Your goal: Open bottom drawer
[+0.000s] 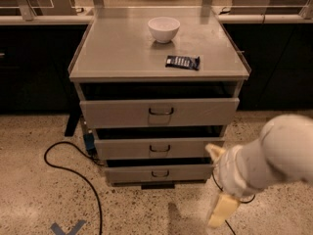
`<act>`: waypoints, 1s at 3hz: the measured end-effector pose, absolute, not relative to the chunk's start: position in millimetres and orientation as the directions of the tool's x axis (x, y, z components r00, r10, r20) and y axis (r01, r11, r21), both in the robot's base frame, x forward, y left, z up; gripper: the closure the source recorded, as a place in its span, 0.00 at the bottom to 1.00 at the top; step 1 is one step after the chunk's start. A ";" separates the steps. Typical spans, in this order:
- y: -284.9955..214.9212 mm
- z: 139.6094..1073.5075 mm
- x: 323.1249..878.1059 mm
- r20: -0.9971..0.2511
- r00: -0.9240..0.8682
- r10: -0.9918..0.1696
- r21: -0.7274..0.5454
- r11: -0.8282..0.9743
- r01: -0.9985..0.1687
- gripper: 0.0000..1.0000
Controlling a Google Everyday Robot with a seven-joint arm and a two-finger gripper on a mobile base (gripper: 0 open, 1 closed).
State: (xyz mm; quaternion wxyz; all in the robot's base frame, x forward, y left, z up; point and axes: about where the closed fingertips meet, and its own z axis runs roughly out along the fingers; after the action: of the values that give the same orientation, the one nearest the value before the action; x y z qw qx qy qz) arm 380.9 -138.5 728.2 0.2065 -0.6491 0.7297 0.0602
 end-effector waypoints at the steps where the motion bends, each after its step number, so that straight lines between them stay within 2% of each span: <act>1: -101.7 608.5 345.4 -0.446 -0.082 -0.892 -0.036 0.109 -0.993 0.00; 3: -21.7 442.5 282.5 -0.534 -0.093 -0.841 0.150 0.014 -0.989 0.00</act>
Offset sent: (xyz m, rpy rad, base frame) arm -0.1317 0.1372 -0.3795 0.3038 0.4617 0.1659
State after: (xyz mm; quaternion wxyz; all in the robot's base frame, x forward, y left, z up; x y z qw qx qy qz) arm 282.5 -21.7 442.5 0.1490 -0.6568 0.6962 0.2484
